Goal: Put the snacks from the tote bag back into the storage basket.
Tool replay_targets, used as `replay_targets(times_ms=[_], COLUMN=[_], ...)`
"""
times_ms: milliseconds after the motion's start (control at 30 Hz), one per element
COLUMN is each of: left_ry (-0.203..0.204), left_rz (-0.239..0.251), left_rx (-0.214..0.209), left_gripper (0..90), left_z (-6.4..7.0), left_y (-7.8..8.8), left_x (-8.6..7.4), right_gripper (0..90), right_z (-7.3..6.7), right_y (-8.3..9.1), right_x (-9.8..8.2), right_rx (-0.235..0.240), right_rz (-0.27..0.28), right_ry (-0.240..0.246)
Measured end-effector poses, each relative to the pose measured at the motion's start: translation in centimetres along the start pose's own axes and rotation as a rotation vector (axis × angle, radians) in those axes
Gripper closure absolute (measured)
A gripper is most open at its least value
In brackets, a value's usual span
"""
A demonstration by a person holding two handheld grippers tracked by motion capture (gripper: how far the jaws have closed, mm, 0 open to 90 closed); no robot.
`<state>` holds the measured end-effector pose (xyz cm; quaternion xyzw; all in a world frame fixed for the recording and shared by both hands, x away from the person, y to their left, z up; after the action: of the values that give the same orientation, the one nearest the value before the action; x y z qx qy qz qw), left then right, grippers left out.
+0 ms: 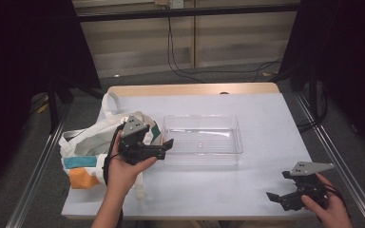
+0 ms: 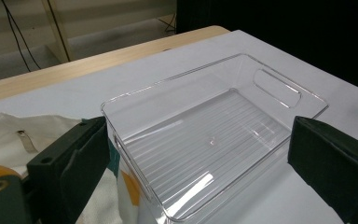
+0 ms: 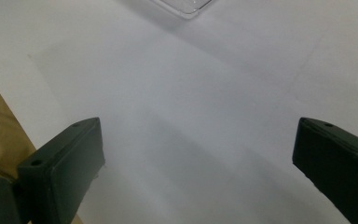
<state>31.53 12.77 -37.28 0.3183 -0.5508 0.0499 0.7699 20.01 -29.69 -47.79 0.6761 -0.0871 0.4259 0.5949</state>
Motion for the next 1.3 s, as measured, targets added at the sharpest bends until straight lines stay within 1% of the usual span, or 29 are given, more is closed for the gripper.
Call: replay_targets(times_ms=[133, 167, 333, 400, 467, 533, 567, 600, 633, 667, 800, 867, 967, 1000, 1033, 1100, 1133, 1200, 1300], left_ry=[0.003, 0.009, 0.017, 0.023, 0.036, 0.035, 0.044, 0.043, 0.061, 0.058, 0.072, 0.081, 0.083, 0.081, 0.079, 0.081, 0.090, 0.092, 0.098], left_rz=[-0.004, -0.003, -0.011, -0.016, -0.031, -0.040, -0.037, -0.045, -0.025, -0.036, -0.036, -0.038, -0.042, -0.041, -0.046, -0.045, -0.039, -0.039, -0.032], left_rx=[-0.008, -0.011, -0.011, -0.011, -0.003, 0.000, 0.003, 0.011, 0.021, 0.017, 0.038, 0.055, 0.062, 0.077, 0.083, 0.086, 0.080, 0.092, 0.099], left_gripper=[6.0, 6.0, 6.3, 6.6, 7.6, 8.1, 8.1, 8.2, 8.2, 8.2, 8.2, 8.2, 8.2, 8.2, 8.5, 8.9, 9.0, 9.0, 9.2], left_z=[0.1, 0.1, 0.0, 0.0, -0.1, -0.2, -0.2, -0.5, -0.5, -0.5, -1.0, -1.2, -1.4, -1.6, -1.7, -1.8, -1.8, -2.1, -2.3], left_y=[-0.1, 0.0, 0.2, 0.3, 0.7, 0.8, 1.0, 1.4, 1.4, 1.6, 2.4, 2.9, 3.3, 3.7, 3.8, 4.0, 4.1, 4.4, 4.7], left_x=[0.0, -0.1, -0.3, -0.4, -0.5, -0.6, -0.7, -0.7, -0.7, -0.8, -0.9, -0.9, -0.9, -1.0, -1.0, -1.1, -1.1, -1.2, -1.2], right_gripper=[1.9, 2.0, 2.0, 2.0, 2.0, 2.1, 2.1, 2.1, 2.1, 2.1, 2.1, 2.1, 2.1, 2.1, 2.1, 2.1, 2.1, 2.1, 2.1], right_z=[0.0, 0.0, 0.0, -0.1, -0.2, -0.3, -0.3, -0.4, -0.5, -0.5, -0.5, -0.5, -0.6, -0.6, -0.6, -0.6, -0.7, -0.8, -0.8], right_y=[0.1, 0.1, -0.1, -0.2, -0.4, -0.6, -0.8, -0.9, -0.9, -1.0, -1.3, -1.4, -1.5, -1.6, -1.7, -1.7, -1.9, -1.9, -2.0], right_x=[0.1, 0.2, 0.4, 0.6, 0.7, 0.9, 1.0, 1.1, 1.2, 1.3, 1.6, 1.7, 1.9, 2.0, 2.0, 2.1, 2.2, 2.2, 2.3], right_rx=[0.002, 0.003, 0.000, 0.002, 0.009, 0.010, 0.013, 0.014, 0.020, 0.023, 0.030, 0.036, 0.040, 0.045, 0.044, 0.048, 0.054, 0.048, 0.055], right_rz=[0.010, 0.020, 0.019, 0.025, 0.021, 0.018, 0.018, 0.017, 0.017, 0.019, 0.015, 0.013, 0.015, 0.022, 0.021, 0.018, 0.019, 0.018, 0.018], right_ry=[-0.005, -0.002, -0.001, 0.006, 0.009, 0.015, 0.021, 0.025, 0.022, 0.028, 0.028, 0.028, 0.031, 0.037, 0.039, 0.038, 0.040, 0.043, 0.050])
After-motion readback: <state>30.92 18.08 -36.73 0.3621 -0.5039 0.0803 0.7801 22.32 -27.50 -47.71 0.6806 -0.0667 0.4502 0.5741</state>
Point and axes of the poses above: each handheld gripper's, and its own axes: y roughly backward along the jaws, x roughly out of its top, z roughly to its right, the point moved 3 cm from there along -y, roughly forward along the jaws, and after that the axes turned 14 degrees about -x, right-handed, at the moved point
